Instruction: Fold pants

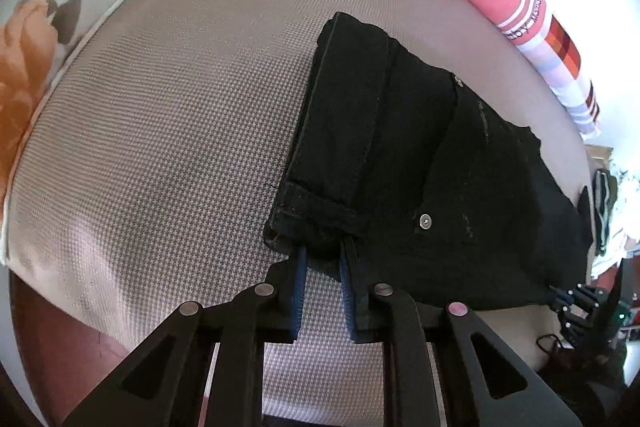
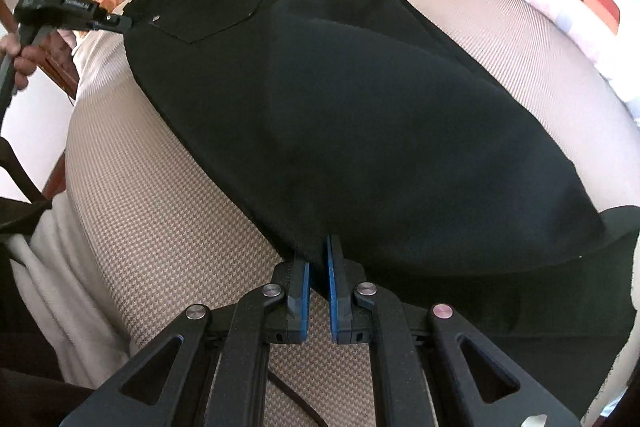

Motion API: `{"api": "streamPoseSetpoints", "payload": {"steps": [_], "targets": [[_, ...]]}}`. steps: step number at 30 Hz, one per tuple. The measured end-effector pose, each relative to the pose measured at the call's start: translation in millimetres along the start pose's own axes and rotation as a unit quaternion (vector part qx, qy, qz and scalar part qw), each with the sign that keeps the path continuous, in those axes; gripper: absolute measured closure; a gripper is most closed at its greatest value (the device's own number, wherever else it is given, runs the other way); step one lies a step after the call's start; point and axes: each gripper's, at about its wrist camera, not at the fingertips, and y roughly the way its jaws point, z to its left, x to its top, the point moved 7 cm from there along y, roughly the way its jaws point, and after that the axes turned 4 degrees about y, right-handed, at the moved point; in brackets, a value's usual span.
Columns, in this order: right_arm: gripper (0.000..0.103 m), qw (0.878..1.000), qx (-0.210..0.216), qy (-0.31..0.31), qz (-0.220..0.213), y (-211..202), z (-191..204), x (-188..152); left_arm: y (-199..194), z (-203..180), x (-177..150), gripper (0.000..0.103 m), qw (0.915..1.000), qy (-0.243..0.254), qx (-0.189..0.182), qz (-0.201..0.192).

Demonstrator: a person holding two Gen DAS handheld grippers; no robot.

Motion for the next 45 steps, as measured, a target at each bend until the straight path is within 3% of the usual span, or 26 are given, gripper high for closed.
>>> {"api": "streamPoseSetpoints", "payload": {"steps": [2, 4, 6, 9, 11, 13, 16, 19, 23, 28, 33, 35, 36, 38, 41, 45], "targets": [[0.095, 1.000, 0.006, 0.005, 0.001, 1, -2, 1, -3, -4, 0, 0.078, 0.9996, 0.015, 0.021, -0.008], [0.094, 1.000, 0.011, 0.014, -0.001, 0, -5, 1, -10, -8, -2, 0.060, 0.9980, 0.032, 0.051, -0.018], [0.093, 1.000, 0.016, 0.026, -0.002, -1, -7, 1, -20, -12, -5, 0.049, 0.9958, 0.050, 0.071, -0.028], [0.090, 0.999, 0.017, 0.038, -0.009, -5, -11, 0, -40, -23, -10, 0.049, 0.9894, 0.086, 0.102, -0.056], [0.090, 0.999, 0.019, 0.046, -0.013, -7, -12, -1, -58, -41, -9, 0.049, 0.9792, 0.126, 0.124, -0.099], [0.089, 0.998, 0.017, 0.051, -0.019, -8, -11, 0, -69, -75, -11, 0.049, 0.9681, 0.177, 0.112, -0.138], [0.089, 0.997, 0.019, 0.062, -0.029, -11, -13, 5, -63, -133, -15, 0.049, 0.9579, 0.237, 0.057, -0.152], [0.087, 0.996, 0.024, 0.071, -0.037, -16, -15, 10, -42, -191, -29, 0.049, 0.9440, 0.303, -0.004, -0.130], [0.087, 0.995, 0.029, 0.081, -0.041, -18, -17, 12, -8, -249, -46, 0.049, 0.9238, 0.367, -0.054, -0.093], [0.085, 0.995, 0.032, 0.084, -0.042, -20, -17, 12, 31, -293, -69, 0.049, 0.8932, 0.441, -0.067, -0.060], [0.085, 0.994, 0.037, 0.097, -0.047, -20, -20, 14, 61, -321, -85, 0.050, 0.8779, 0.472, -0.072, -0.034], [0.085, 0.993, 0.038, 0.098, -0.049, -21, -21, 15, 71, -324, -89, 0.069, 0.8744, 0.480, -0.062, -0.033], [0.082, 0.993, 0.037, 0.096, -0.049, -22, -20, 15, 76, -327, -89, 0.089, 0.8741, 0.481, -0.057, -0.029], [0.077, 0.994, 0.028, 0.094, -0.049, -27, -21, 13, 79, -324, -84, 0.093, 0.8794, 0.473, -0.050, -0.028], [0.059, 0.991, 0.031, 0.104, -0.075, -48, -30, 8, 75, -325, -75, 0.096, 0.8909, 0.449, -0.062, -0.034], [0.058, 0.978, 0.029, 0.171, -0.114, -78, -75, -7, 71, -321, -65, 0.096, 0.9032, 0.422, -0.074, -0.033]]}}
